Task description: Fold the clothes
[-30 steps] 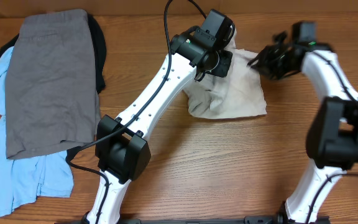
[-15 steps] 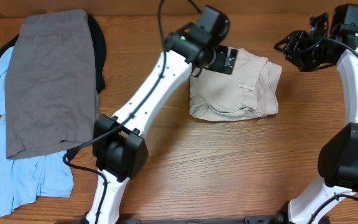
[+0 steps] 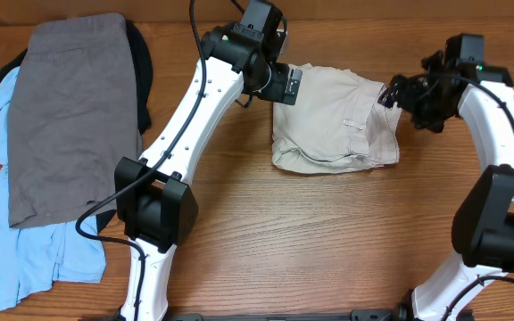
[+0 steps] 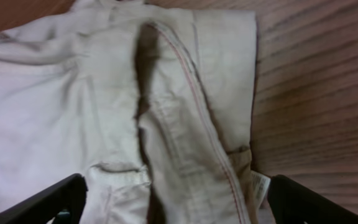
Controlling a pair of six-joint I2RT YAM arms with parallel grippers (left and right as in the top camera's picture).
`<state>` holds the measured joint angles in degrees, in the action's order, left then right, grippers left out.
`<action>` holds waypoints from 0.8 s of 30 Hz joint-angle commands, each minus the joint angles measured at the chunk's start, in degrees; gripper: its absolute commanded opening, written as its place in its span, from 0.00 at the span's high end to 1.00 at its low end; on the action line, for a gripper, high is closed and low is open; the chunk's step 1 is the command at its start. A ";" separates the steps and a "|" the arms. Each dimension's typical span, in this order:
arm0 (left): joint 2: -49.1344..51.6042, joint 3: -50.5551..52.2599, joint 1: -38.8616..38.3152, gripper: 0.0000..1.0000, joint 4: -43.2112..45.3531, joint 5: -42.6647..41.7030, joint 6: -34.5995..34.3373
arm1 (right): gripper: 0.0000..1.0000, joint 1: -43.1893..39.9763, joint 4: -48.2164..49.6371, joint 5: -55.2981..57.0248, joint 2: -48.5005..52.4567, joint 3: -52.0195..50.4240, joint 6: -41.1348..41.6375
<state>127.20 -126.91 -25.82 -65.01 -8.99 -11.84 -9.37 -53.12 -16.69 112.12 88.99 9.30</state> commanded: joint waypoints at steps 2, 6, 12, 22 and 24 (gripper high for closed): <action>-1.25 -1.51 1.33 0.00 -0.94 -0.90 2.58 | 0.00 -0.11 2.89 0.98 3.78 -3.41 -1.97; -1.25 -1.49 2.08 0.00 -1.86 -0.87 2.71 | 0.00 -0.11 4.59 -0.59 7.67 -3.52 -2.58; -1.25 -1.51 2.23 0.00 -2.58 -0.20 2.89 | 0.00 0.09 7.04 -13.51 11.06 -3.52 -5.11; -1.25 -1.49 2.23 0.00 -2.51 -0.02 2.86 | 0.24 4.11 8.09 -21.05 12.04 -3.52 -6.16; -1.25 -1.49 2.23 0.00 -2.49 -0.02 2.86 | 0.48 5.01 8.11 -21.38 12.17 -3.52 -6.16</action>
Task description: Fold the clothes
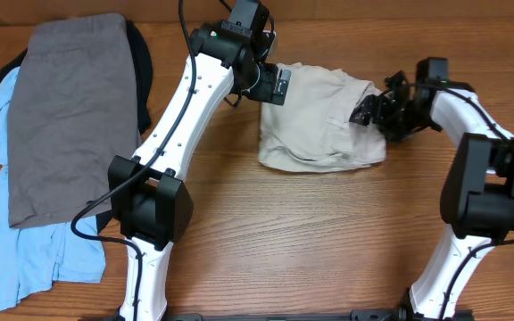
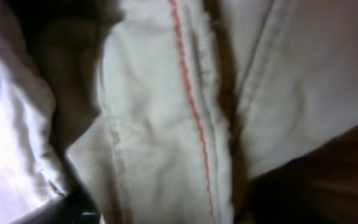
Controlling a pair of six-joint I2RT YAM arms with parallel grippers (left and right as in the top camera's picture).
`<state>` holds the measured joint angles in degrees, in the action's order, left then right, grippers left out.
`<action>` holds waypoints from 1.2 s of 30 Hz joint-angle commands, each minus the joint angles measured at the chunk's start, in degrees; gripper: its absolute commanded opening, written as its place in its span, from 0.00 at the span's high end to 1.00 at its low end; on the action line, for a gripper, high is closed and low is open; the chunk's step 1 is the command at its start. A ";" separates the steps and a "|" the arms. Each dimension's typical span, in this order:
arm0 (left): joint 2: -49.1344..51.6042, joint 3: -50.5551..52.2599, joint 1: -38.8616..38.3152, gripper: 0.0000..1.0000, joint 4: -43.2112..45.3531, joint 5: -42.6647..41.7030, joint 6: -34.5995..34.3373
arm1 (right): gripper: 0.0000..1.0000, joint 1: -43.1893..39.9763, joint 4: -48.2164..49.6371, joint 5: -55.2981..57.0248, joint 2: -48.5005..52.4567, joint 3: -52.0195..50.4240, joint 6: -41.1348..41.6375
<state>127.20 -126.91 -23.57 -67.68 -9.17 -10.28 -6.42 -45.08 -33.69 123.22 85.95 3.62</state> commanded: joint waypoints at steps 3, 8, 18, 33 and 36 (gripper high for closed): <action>-1.25 -1.51 -0.02 0.00 0.24 0.17 1.31 | 0.86 3.23 0.96 -4.37 1.09 -0.48 -0.39; -1.20 -1.49 -0.02 0.00 0.22 0.85 1.31 | 0.96 2.78 7.32 -4.37 1.09 -0.48 8.07; -1.20 -1.49 -0.02 0.00 0.33 2.58 1.25 | 0.96 -5.03 26.43 -0.81 1.09 -0.48 32.35; -1.20 -1.49 -0.04 0.00 0.15 2.54 -1.16 | 0.96 -22.62 29.94 24.65 1.11 -0.48 51.82; -1.20 -1.49 -0.07 0.00 0.24 2.54 -1.84 | 0.96 -24.63 30.75 26.40 1.11 -0.48 53.90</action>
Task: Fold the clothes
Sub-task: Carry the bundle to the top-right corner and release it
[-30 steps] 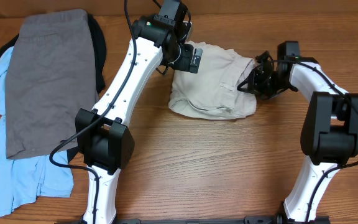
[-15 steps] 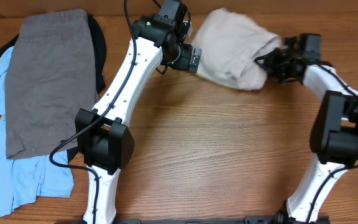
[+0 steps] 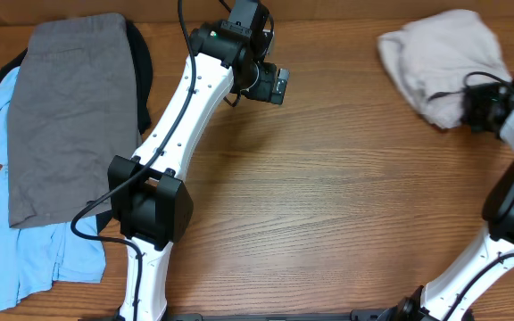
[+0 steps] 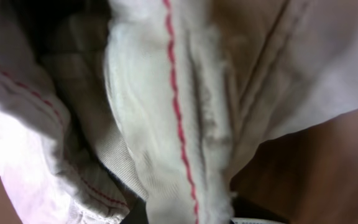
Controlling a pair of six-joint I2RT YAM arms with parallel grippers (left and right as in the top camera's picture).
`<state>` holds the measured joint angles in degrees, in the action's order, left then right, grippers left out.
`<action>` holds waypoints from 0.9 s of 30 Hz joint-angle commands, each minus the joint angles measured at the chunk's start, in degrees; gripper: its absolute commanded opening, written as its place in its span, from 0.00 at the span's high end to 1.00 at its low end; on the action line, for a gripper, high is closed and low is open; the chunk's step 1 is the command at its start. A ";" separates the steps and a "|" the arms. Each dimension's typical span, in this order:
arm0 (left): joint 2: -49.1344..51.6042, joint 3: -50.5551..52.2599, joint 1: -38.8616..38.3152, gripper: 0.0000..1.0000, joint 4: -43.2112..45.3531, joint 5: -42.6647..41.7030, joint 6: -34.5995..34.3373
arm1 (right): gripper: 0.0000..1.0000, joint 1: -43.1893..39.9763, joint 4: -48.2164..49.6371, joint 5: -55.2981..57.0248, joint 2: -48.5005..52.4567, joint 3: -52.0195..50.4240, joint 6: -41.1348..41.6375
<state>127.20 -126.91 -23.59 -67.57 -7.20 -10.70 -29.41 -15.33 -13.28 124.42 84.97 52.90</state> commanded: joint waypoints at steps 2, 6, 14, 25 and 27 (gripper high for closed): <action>-1.20 -1.49 -0.04 0.00 0.22 0.57 -1.79 | 0.96 -2.47 1.84 5.97 -0.09 0.50 4.57; -1.20 -1.49 -0.04 0.00 0.72 0.57 -1.79 | 0.96 -3.10 1.75 5.97 -0.09 0.50 3.87; -1.20 -1.49 -0.04 0.00 1.57 0.57 -1.77 | 0.89 -3.10 1.84 0.83 -0.11 0.63 -9.01; -1.20 -1.49 -0.04 0.00 2.12 0.59 -1.75 | 0.89 -3.10 1.05 -7.91 -0.11 0.66 -20.50; -1.20 -1.49 -0.04 0.00 2.10 0.59 -1.75 | 0.89 -2.95 -0.20 -7.87 -0.11 0.66 -20.79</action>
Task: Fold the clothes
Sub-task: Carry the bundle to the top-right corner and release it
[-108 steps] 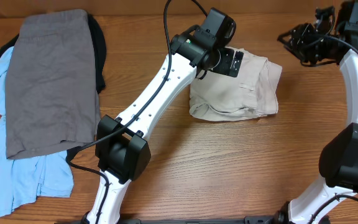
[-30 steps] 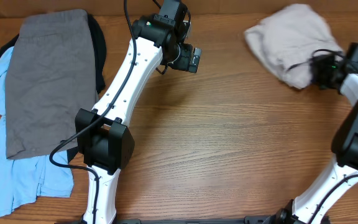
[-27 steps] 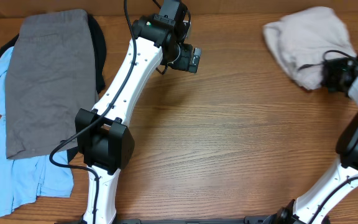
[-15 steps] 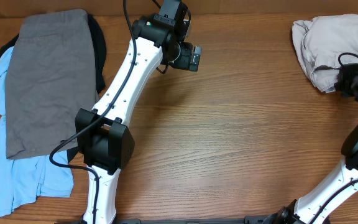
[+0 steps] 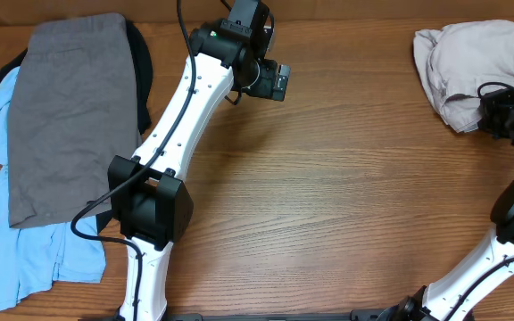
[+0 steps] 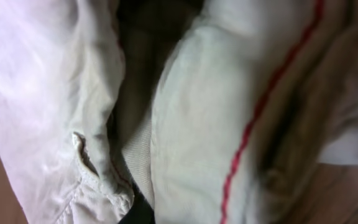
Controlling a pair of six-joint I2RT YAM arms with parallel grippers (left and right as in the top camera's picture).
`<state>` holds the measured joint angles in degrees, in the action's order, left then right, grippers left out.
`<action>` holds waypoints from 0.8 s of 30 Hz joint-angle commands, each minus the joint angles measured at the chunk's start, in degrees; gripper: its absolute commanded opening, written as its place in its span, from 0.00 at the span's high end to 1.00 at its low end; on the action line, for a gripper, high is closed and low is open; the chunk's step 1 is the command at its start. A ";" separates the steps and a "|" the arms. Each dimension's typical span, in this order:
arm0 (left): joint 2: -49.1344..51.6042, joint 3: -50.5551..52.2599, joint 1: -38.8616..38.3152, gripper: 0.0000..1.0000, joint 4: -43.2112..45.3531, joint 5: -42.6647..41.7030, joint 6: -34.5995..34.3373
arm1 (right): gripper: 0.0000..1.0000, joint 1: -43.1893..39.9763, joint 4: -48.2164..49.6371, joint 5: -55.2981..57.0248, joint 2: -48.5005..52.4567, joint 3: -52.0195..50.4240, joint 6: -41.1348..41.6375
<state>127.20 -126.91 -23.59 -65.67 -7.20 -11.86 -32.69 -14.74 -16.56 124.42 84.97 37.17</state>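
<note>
The beige shorts [image 5: 467,62] lie bunched at the table's far right corner. My right gripper [image 5: 496,111] is at their right lower edge, shut on the fabric. In the right wrist view the shorts [image 6: 191,124], with a red-stitched seam, fill the frame and hide the fingers almost wholly. My left gripper [image 5: 273,82] hangs open over bare wood at the back middle, holding nothing. A pile of other clothes sits at the left: a grey garment [image 5: 74,107] on top, a light blue one [image 5: 25,241] and a black one [image 5: 141,62] beneath.
The wooden table [image 5: 328,205] stretches between the two arms. The left arm's white links cross from the front edge up to the back middle. The shorts lie close to the table's back and right edges.
My right gripper has moved a little further right with the beige shorts, which now lie more bunched near the right edge. The left arm has not moved.
The folded beige shorts first lay at the back middle between both grippers, the right one open at their edge. Then the right gripper was down in the fabric. Later the shorts were at the far right corner with the right gripper, the left gripper left over bare wood.
</note>
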 commanded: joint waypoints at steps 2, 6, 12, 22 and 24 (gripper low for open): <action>-1.20 -1.49 -0.04 0.00 0.26 0.57 -0.59 | 0.89 0.48 -1.77 -4.55 -0.11 0.66 -5.77; -1.20 -1.49 -0.04 0.00 0.39 0.59 -0.59 | 0.88 0.57 -2.45 -4.55 -0.11 0.66 -6.12; -1.20 -1.49 -0.04 0.00 0.81 0.59 -0.59 | 0.00 0.11 -2.82 -2.99 -1.66 1.66 -4.02; -1.20 -1.49 -0.04 0.00 1.40 2.62 -0.59 | 0.00 -2.45 -13.09 5.22 -18.95 3.21 -3.15; -1.20 -1.49 -0.04 0.00 1.29 4.11 -0.55 | 0.00 -2.69 -16.44 5.16 -22.53 3.23 -3.17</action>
<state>127.20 -126.91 -23.59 -64.53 -6.09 -11.88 -34.85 -28.82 -13.17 109.49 86.00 34.26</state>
